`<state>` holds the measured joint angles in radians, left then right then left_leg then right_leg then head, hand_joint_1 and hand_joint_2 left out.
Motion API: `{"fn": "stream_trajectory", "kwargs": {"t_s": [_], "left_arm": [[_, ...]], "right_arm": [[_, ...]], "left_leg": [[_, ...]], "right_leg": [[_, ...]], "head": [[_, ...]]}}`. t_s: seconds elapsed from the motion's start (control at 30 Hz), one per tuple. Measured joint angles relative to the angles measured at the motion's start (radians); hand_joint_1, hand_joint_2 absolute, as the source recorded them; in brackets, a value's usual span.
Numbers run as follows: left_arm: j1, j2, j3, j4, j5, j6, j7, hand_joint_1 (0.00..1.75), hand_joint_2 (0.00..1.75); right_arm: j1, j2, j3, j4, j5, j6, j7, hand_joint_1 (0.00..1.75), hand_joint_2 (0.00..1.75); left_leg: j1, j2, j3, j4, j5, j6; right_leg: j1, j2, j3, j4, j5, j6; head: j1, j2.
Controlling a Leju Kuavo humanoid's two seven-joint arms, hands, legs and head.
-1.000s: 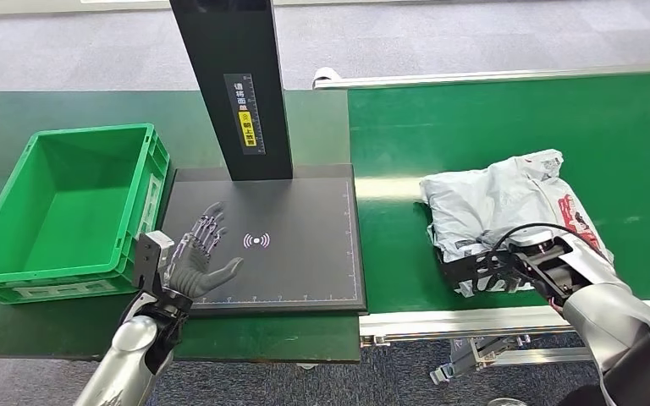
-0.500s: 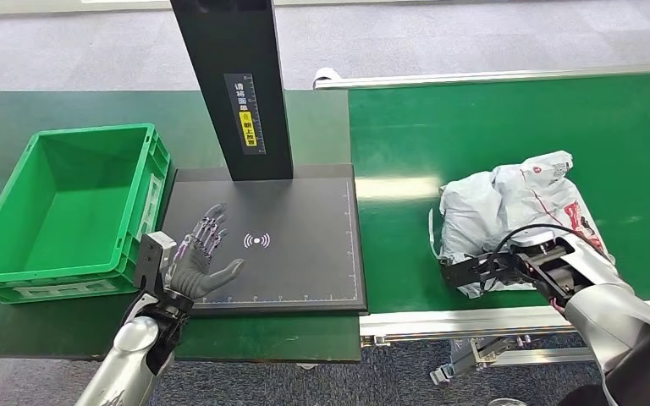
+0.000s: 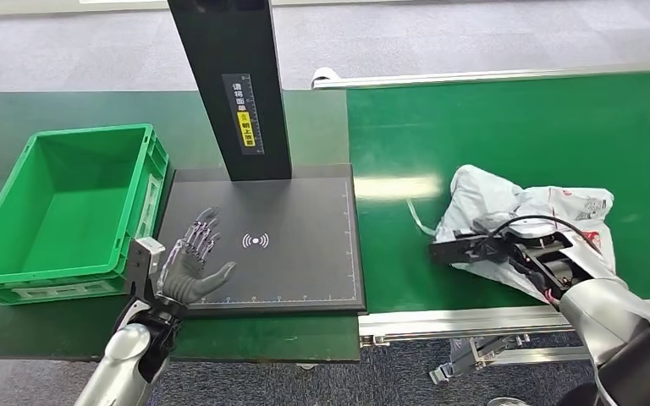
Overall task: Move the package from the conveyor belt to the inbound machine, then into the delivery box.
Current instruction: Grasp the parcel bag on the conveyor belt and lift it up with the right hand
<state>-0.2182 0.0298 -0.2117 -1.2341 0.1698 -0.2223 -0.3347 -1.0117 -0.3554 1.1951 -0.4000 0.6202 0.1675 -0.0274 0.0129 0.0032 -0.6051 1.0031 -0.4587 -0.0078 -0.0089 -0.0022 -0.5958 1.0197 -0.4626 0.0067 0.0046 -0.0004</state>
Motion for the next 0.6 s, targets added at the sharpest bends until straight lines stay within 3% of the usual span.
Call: {"fn": "stream_trajectory", "kwargs": {"t_s": [0.13,0.27,0.5,0.6], "left_arm": [[0.058,0.008,0.020,-0.080,-0.007,0.031,0.012,0.00,1.75],[0.081,0.013,0.026,-0.126,-0.008,0.053,0.018,0.00,1.75],[0.056,0.023,0.025,-0.118,0.024,0.078,-0.021,0.00,1.75],[0.028,0.028,0.023,-0.092,0.038,0.088,-0.043,0.00,1.75]], "right_arm": [[0.021,0.028,-0.117,-0.066,-0.018,-0.233,-0.022,1.75,1.75],[0.055,0.047,-0.248,-0.173,0.001,-0.376,-0.082,1.75,1.75],[0.131,0.069,-0.414,-0.344,0.056,-0.636,-0.312,1.75,1.75],[0.163,0.080,-0.439,-0.395,0.085,-0.697,-0.387,1.75,1.75]], "left_leg": [[0.000,0.000,0.000,0.000,0.000,0.000],[0.000,-0.001,0.000,0.000,0.000,0.000],[0.000,-0.002,0.000,0.000,0.000,0.000],[0.000,-0.001,0.000,0.000,0.000,0.000]], "right_leg": [[0.000,0.000,0.000,0.000,0.000,0.000],[0.000,-0.001,0.000,0.000,-0.001,0.000],[0.000,-0.001,0.000,0.000,0.000,0.000],[0.000,-0.001,0.000,0.000,0.000,0.000]], "head": [[0.000,0.000],[0.000,0.000],[0.000,0.000],[0.000,0.000]]}}
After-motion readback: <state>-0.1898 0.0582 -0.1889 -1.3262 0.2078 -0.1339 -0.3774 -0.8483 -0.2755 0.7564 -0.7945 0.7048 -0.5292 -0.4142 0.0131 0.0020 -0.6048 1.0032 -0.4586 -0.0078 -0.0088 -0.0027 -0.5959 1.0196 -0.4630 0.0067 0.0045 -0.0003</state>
